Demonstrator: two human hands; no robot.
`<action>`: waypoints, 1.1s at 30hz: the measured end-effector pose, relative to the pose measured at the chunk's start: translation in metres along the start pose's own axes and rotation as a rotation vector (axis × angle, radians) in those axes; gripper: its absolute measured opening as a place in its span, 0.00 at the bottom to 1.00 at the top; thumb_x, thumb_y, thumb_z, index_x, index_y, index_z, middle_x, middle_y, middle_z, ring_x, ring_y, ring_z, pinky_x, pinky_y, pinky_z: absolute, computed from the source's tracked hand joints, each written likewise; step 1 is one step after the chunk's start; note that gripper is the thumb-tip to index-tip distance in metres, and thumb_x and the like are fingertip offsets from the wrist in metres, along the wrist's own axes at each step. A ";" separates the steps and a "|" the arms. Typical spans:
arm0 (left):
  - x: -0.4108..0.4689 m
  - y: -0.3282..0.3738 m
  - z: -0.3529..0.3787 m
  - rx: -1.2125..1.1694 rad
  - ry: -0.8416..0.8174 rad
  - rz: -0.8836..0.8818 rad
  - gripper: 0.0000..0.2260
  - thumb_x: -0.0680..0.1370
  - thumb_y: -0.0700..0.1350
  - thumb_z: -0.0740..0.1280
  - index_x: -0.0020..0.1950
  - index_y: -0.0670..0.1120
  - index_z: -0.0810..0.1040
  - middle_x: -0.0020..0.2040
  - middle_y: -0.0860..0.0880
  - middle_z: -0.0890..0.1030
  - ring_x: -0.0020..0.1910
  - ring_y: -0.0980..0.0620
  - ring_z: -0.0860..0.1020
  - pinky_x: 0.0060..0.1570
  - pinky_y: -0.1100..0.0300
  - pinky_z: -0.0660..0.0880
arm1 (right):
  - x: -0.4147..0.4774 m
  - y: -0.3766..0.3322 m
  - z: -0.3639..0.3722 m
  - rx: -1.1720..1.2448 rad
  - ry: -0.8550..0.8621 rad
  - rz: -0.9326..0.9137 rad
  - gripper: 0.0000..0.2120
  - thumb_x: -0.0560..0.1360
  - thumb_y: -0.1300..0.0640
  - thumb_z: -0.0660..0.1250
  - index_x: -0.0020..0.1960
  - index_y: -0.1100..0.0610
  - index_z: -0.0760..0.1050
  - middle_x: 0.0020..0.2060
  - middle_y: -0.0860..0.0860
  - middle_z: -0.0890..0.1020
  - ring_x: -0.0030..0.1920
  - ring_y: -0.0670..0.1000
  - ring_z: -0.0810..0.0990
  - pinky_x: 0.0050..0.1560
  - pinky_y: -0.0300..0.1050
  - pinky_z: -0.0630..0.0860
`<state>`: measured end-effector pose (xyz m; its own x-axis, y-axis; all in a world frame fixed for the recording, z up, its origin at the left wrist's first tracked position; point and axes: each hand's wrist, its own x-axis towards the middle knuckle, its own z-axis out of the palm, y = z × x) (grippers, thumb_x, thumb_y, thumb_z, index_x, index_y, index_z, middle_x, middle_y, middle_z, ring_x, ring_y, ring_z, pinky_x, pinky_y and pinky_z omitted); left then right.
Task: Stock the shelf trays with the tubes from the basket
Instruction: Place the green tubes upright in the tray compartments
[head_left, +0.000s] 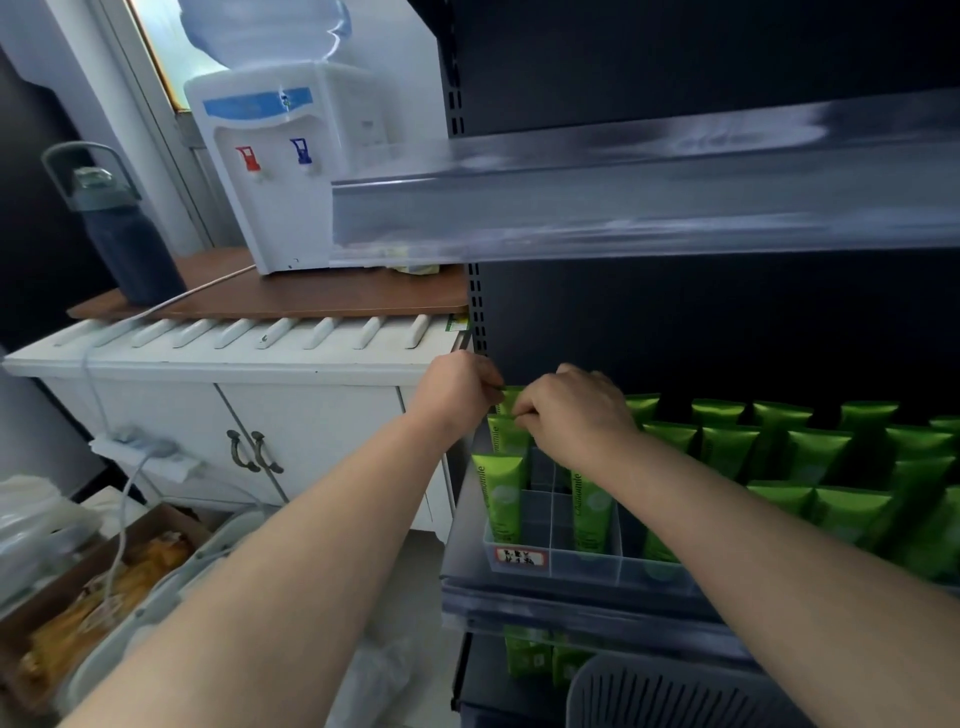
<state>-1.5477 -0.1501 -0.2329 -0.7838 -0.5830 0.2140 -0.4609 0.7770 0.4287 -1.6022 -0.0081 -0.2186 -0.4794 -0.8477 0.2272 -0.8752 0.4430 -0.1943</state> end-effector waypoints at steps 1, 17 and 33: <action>-0.001 0.000 0.000 -0.002 -0.002 0.004 0.07 0.74 0.39 0.70 0.50 0.45 0.84 0.51 0.48 0.83 0.51 0.48 0.80 0.52 0.60 0.74 | -0.001 0.001 -0.001 0.006 -0.005 -0.005 0.09 0.78 0.50 0.63 0.55 0.45 0.81 0.51 0.49 0.80 0.57 0.52 0.73 0.57 0.50 0.68; -0.020 0.022 -0.015 -0.155 0.008 -0.050 0.14 0.74 0.31 0.64 0.55 0.44 0.82 0.51 0.47 0.82 0.53 0.50 0.80 0.52 0.63 0.74 | -0.039 0.036 -0.026 0.048 0.048 0.035 0.10 0.79 0.51 0.61 0.57 0.44 0.78 0.55 0.44 0.81 0.56 0.50 0.75 0.51 0.45 0.72; -0.029 0.074 -0.010 -0.077 -0.228 0.172 0.06 0.73 0.44 0.73 0.49 0.50 0.84 0.44 0.54 0.82 0.46 0.57 0.80 0.55 0.63 0.74 | -0.067 0.044 -0.025 0.010 -0.087 0.023 0.11 0.75 0.46 0.67 0.55 0.46 0.80 0.53 0.46 0.81 0.55 0.50 0.76 0.60 0.49 0.71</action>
<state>-1.5550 -0.0779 -0.1984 -0.9249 -0.3693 0.0903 -0.2871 0.8342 0.4708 -1.6104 0.0751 -0.2187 -0.4921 -0.8594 0.1389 -0.8630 0.4606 -0.2077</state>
